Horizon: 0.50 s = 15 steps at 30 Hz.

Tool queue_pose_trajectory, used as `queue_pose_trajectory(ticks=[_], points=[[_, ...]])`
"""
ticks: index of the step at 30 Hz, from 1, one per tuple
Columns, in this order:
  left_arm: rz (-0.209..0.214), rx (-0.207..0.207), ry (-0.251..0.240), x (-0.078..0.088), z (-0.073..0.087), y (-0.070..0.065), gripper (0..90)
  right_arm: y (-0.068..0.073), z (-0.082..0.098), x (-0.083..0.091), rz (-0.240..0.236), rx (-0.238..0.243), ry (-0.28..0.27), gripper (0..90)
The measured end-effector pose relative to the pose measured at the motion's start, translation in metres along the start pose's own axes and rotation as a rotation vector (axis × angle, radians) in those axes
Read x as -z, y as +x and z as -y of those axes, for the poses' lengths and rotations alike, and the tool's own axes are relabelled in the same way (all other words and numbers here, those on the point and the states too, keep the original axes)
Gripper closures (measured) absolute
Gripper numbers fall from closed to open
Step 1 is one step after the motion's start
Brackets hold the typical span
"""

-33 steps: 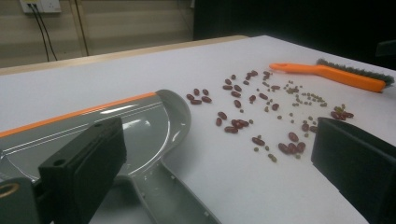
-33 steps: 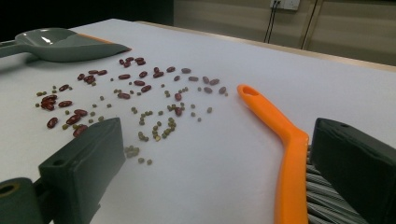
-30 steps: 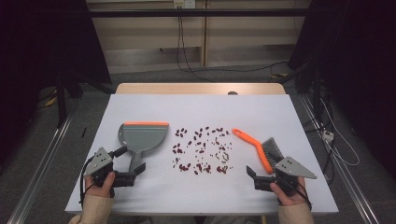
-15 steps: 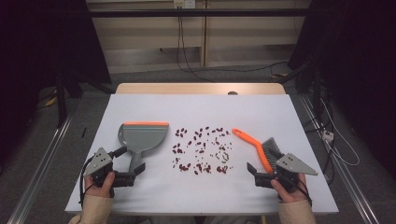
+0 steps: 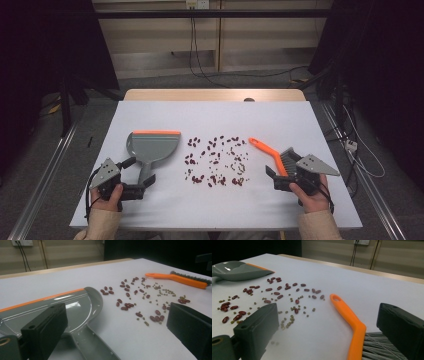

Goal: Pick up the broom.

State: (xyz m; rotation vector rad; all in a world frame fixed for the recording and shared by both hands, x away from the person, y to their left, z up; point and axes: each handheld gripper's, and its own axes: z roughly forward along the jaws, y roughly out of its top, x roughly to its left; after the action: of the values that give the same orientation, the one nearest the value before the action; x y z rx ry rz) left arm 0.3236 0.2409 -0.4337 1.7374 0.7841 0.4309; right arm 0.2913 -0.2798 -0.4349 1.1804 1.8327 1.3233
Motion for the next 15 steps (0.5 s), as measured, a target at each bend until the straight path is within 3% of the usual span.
queue_pose_trajectory(ticks=[6,15], points=[[0.000,0.000,-0.001,0.000,0.000,0.000,3.2,-0.009,-0.006,-0.009,0.022,-0.013,0.017,4.5],[-0.001,-0.001,0.004,-0.001,0.000,0.001,3.2,-0.024,-0.010,-0.024,0.068,-0.045,0.089,6.3]])
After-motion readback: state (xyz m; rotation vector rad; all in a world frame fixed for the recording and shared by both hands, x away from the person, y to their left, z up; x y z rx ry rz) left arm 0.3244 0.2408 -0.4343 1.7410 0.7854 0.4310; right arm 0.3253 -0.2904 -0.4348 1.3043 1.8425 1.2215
